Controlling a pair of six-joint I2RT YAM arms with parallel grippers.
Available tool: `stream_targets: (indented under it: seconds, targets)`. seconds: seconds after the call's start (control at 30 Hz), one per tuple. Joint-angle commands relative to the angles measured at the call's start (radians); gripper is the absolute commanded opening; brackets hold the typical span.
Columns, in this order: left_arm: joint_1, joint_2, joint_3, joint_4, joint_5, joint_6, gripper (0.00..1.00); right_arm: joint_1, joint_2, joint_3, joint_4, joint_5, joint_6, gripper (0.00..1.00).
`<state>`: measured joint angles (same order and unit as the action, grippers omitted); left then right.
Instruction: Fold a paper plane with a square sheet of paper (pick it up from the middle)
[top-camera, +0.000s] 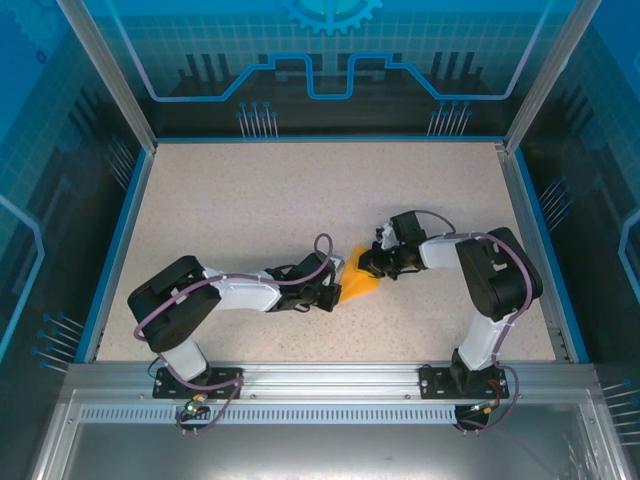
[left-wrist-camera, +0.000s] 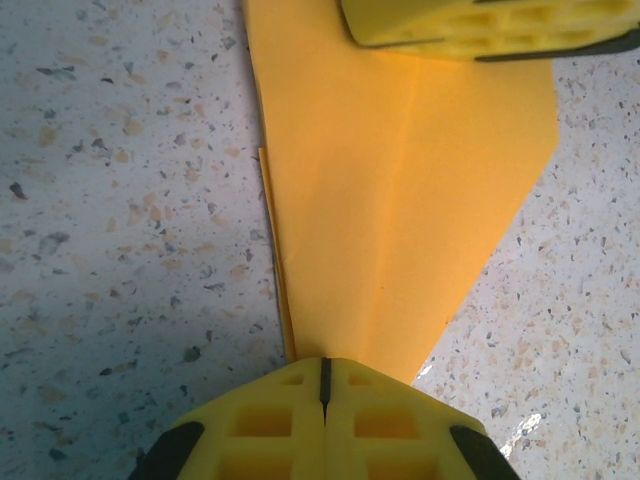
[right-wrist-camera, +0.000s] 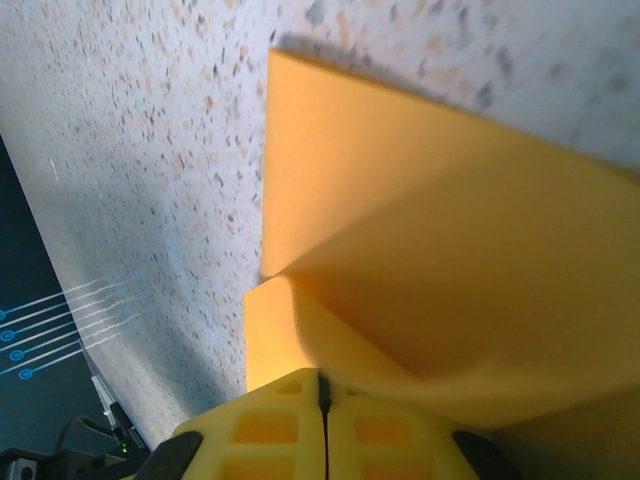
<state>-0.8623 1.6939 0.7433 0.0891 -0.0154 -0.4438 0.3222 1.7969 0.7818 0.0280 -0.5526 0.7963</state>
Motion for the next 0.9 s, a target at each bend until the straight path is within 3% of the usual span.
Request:
stream_targets:
  seconds: [0.0,0.47,0.87]
  targets:
    - [0.007,0.057,-0.081,-0.269,-0.058,0.024,0.00,-0.090,0.044,0.012,-0.007,0.165,-0.037,0.06]
    - [0.007,0.064,-0.084,-0.275,-0.045,0.028,0.00,-0.206,0.086,0.048,-0.006,0.110,-0.082,0.06]
    - [0.006,0.051,-0.081,-0.299,-0.038,0.030,0.00,-0.240,0.104,0.091,-0.006,0.097,-0.029,0.07]
